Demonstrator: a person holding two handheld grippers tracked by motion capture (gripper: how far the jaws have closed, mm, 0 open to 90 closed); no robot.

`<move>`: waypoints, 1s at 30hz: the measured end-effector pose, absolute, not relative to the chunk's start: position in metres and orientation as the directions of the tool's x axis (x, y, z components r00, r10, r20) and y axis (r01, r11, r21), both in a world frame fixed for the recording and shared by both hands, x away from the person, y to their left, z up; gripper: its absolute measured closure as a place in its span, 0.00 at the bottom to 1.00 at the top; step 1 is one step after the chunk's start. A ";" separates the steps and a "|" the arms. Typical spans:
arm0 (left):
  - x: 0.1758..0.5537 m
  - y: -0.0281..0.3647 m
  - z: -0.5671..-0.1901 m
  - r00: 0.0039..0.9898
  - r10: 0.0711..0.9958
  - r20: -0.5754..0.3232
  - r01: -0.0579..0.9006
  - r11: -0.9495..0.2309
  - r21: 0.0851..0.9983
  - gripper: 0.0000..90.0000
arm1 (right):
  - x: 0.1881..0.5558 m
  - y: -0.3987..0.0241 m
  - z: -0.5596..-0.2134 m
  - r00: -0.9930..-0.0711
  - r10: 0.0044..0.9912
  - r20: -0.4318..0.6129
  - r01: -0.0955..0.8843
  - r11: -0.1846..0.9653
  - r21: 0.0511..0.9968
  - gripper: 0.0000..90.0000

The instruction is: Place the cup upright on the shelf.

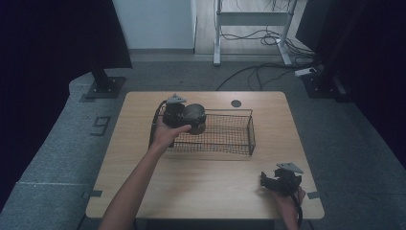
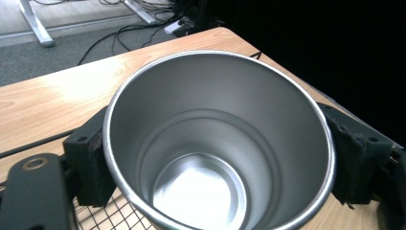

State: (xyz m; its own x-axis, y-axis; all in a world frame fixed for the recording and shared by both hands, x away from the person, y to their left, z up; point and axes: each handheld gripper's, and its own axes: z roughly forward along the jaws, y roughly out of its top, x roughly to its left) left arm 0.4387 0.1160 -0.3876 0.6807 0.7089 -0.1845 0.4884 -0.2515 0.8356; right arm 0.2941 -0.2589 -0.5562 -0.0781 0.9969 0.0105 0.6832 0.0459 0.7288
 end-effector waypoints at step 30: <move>0.474 0.107 -0.423 0.644 0.740 -0.193 0.556 -0.279 0.783 0.17 | 0.294 -0.259 -0.556 -0.075 0.997 0.010 0.683 0.044 0.729 0.07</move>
